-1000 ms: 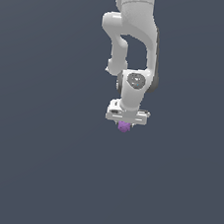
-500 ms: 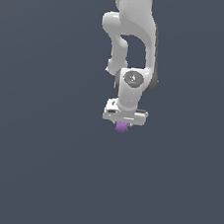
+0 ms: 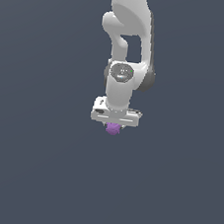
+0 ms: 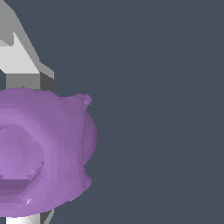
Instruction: Pick up the object and move it to a goal position.
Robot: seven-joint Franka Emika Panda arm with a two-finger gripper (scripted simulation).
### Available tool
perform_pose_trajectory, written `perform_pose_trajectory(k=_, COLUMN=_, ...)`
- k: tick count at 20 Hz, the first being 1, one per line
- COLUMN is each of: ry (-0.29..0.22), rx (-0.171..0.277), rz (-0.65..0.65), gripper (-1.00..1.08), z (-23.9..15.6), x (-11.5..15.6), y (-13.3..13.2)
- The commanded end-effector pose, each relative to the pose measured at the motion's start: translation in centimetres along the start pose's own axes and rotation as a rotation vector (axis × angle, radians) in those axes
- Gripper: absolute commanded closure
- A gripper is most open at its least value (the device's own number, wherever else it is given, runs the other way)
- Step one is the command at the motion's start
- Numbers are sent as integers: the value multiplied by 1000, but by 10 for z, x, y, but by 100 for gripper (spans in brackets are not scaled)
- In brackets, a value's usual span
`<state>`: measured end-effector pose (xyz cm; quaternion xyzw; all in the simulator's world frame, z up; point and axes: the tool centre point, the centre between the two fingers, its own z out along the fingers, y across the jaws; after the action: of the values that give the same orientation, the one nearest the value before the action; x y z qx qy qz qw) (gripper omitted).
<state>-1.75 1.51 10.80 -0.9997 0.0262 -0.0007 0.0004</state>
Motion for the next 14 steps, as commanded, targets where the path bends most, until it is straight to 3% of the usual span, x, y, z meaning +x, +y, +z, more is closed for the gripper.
perform_pose_trajectory(k=1, ry=0, rx=0, rz=0, gripper=108, z=-16, x=15, y=13)
perform_pose_trajectory(k=14, ry=-1, rx=0, rz=0, gripper=108, z=-70, x=72, y=58)
